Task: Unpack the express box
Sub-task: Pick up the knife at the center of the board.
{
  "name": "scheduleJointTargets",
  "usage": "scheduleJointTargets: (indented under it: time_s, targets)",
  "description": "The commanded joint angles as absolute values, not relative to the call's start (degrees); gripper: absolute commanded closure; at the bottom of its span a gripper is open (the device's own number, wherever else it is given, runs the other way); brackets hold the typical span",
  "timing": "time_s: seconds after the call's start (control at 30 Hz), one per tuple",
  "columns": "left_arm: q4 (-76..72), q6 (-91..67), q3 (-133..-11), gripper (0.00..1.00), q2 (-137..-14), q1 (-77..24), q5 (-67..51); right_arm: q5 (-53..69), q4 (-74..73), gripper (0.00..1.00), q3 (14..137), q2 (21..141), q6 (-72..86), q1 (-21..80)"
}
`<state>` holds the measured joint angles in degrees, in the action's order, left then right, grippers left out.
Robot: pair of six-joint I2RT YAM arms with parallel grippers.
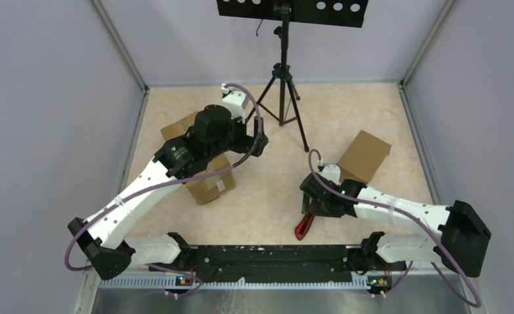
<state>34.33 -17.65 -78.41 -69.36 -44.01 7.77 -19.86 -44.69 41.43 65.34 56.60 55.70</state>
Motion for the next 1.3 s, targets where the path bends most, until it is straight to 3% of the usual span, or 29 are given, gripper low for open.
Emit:
scheduleJointTargets:
  time_s: [0.0,0.1,0.37,0.47,0.53,0.73,1.27]
  targets:
    - [33.03,-18.55,-78.44,0.02,-68.75,-43.86,7.00,-19.54,-35.87,0.32,38.22,67.78,62.52,55.79]
    - [34.25,-19.60,-79.32,0.01,-69.88,-43.61,7.14,-20.60,-34.40,0.38,36.61,69.82,65.19,55.72]
    - [35.23,-21.22,-80.13,0.02,-72.16,-43.04,6.52,-21.27,-29.35,0.43,35.25,74.47,65.42,55.89]
    - [36.06,-22.05,-80.67,0.01,-73.10,-42.21,5.91,-21.38,-28.39,0.52,36.47,78.01,63.32,56.10]
    - [36.54,-22.88,-80.79,0.02,-73.61,-40.93,4.82,-21.78,-28.32,0.60,38.05,79.62,61.17,56.50]
    - [36.16,-24.16,-79.48,0.02,-75.51,-36.51,-7.47,-22.10,-27.02,1.00,41.35,79.52,51.33,56.57]
    - [19.61,-35.87,-70.66,0.07,-81.25,-32.45,-35.78,-19.78,-20.26,1.00,54.15,64.54,31.45,56.43]
